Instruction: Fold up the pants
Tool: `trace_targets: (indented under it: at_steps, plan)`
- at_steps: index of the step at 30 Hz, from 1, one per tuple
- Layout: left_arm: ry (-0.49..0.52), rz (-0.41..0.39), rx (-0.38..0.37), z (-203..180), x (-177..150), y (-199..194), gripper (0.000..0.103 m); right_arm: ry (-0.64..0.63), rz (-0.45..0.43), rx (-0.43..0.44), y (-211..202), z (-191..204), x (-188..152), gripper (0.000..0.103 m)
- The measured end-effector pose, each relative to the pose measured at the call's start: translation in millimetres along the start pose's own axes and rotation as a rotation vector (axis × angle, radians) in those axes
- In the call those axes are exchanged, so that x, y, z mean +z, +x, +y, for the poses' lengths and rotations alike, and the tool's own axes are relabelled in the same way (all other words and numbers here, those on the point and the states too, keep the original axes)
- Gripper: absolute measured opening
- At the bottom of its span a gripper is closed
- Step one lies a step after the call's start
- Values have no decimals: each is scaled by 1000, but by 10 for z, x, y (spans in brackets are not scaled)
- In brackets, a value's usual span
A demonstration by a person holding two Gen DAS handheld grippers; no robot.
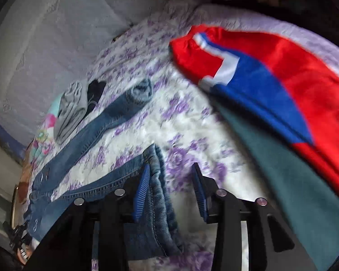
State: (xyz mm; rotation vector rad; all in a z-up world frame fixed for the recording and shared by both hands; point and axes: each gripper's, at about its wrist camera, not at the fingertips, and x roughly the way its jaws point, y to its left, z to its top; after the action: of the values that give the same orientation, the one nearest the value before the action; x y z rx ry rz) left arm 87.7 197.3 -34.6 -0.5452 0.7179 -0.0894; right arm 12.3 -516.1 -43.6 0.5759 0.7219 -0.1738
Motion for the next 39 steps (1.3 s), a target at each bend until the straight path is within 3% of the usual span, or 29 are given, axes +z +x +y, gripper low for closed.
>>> trace_targets:
  at_steps: [3,5,6,9,12,14,16,17,18,19,22,24,26,28,29,31,32,35,36,37,39]
  plan:
    - [155,-146,143,-236,-23,-378,47,-107,-65,14,-268,298,-34,42]
    - [204,-186,120,-426,-38,-514,60,-178,-44,103,-283,650,-106,46]
    - [226,-168,79,-539,-33,-495,67,-218,-27,147,-252,862,-155,49]
    - [327,-94,-12,-974,-106,-229,70,-353,64,291,-2,1572,-439,63]
    - [441,-49,19,-1241,-207,185,74,-468,193,370,357,2125,-804,68]
    - [482,-12,142,-1227,-330,538,74,-533,281,347,626,2301,-1024,68]
    - [477,46,275,-985,-358,879,76,-570,323,331,822,2244,-1124,65]
    - [442,62,270,-885,-310,902,69,-554,322,371,824,2161,-1086,62]
    - [394,50,229,-833,-226,809,68,-514,331,369,814,2056,-1007,51]
    - [344,51,207,-766,-129,715,68,-471,333,351,797,1958,-924,49]
    - [235,72,113,-568,110,599,68,-358,271,246,713,1656,-675,52]
    - [172,61,90,-502,286,562,69,-311,247,248,671,1608,-523,56]
    - [178,-12,112,-608,465,519,71,-318,209,261,647,1755,-361,61]
    - [213,-37,93,-793,573,551,79,-372,157,257,694,2018,-213,84]
    - [230,-18,68,-885,622,622,82,-394,146,251,786,2152,-140,88]
    - [269,60,19,-1054,657,892,87,-394,176,236,1101,2341,-5,88]
    - [284,90,37,-1105,653,1046,87,-377,200,224,1293,2395,66,88]
    - [345,137,180,-1073,628,1490,88,-322,286,116,1863,2335,183,88]
    - [355,142,241,-1007,621,1590,88,-277,296,92,1986,2199,201,84]
    - [338,157,247,-898,642,1662,88,-248,263,149,1940,2077,237,81]
    - [284,125,172,-781,684,1537,88,-201,245,113,1792,1864,313,79]
